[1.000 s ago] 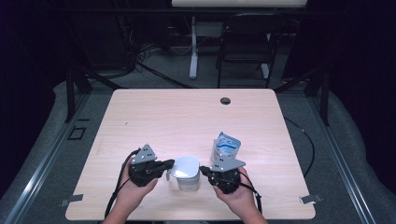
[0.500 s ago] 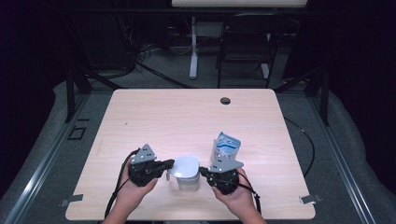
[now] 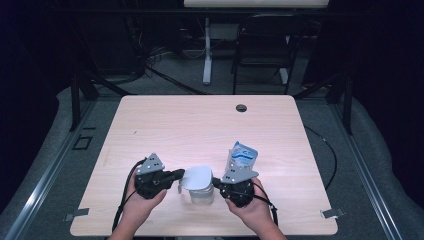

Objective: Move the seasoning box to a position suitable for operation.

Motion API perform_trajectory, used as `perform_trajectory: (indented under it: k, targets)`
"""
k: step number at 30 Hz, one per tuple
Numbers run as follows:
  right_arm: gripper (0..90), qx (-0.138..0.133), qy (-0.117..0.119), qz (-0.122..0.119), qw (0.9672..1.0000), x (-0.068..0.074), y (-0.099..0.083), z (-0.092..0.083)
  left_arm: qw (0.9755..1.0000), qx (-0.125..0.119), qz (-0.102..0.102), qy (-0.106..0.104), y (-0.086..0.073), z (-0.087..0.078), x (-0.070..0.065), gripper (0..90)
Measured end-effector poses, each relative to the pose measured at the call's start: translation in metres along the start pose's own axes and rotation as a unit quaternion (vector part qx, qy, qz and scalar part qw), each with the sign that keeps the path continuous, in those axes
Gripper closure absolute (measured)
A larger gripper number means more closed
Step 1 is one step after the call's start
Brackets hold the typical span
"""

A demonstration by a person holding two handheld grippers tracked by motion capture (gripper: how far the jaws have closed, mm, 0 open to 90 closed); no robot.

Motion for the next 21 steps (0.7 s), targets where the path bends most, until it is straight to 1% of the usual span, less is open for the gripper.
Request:
perform_trajectory:
  k: [4,8,9,10,11,19,20,21]
  targets:
    - [90.0,0.0,0.002,0.001,1.0,0.001,0.003,0.0,1.0,-0.002,-0.007,0.001,0.0,-0.004,0.003,90.0]
    - [90.0,0.0,0.002,-0.001,1.0,0.002,0.007,0.001,0.9999,-0.005,-0.009,0.002,0.0,-0.008,0.006,90.0]
    - [90.0,0.001,0.003,-0.004,1.0,0.001,0.008,0.001,0.9999,-0.006,-0.013,0.003,0.0,-0.009,0.006,90.0]
    - [90.0,0.001,0.003,-0.003,1.0,0.002,0.009,0.001,0.9999,-0.006,-0.011,0.003,0.0,-0.01,0.008,90.0]
    - [90.0,0.001,0.004,-0.004,1.0,0.002,0.01,0.002,0.9999,-0.006,-0.015,0.004,0.0,-0.011,0.008,90.0]
    - [90.0,0.0,0.007,-0.004,1.0,0.003,0.014,0.003,0.9997,-0.009,-0.018,0.011,0.001,-0.019,0.012,89.3]
    - [90.0,-0.002,0.008,-0.003,1.0,0.004,0.015,0.003,0.9998,-0.009,-0.015,0.013,0.001,-0.019,0.013,88.8]
    - [90.0,-0.003,0.009,-0.003,1.0,0.004,0.015,0.003,0.9997,-0.009,-0.018,0.012,0.001,-0.019,0.013,88.4]
Point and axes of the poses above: each handheld gripper's, and its own axes: z roughly forward along the jaws, y roughly out of its top, x roughly to its left, the point moved 7 cm from there along z, roughly forward along the jaws, and after that the axes turned 11 degrees about -x, right-handed, at the moved point
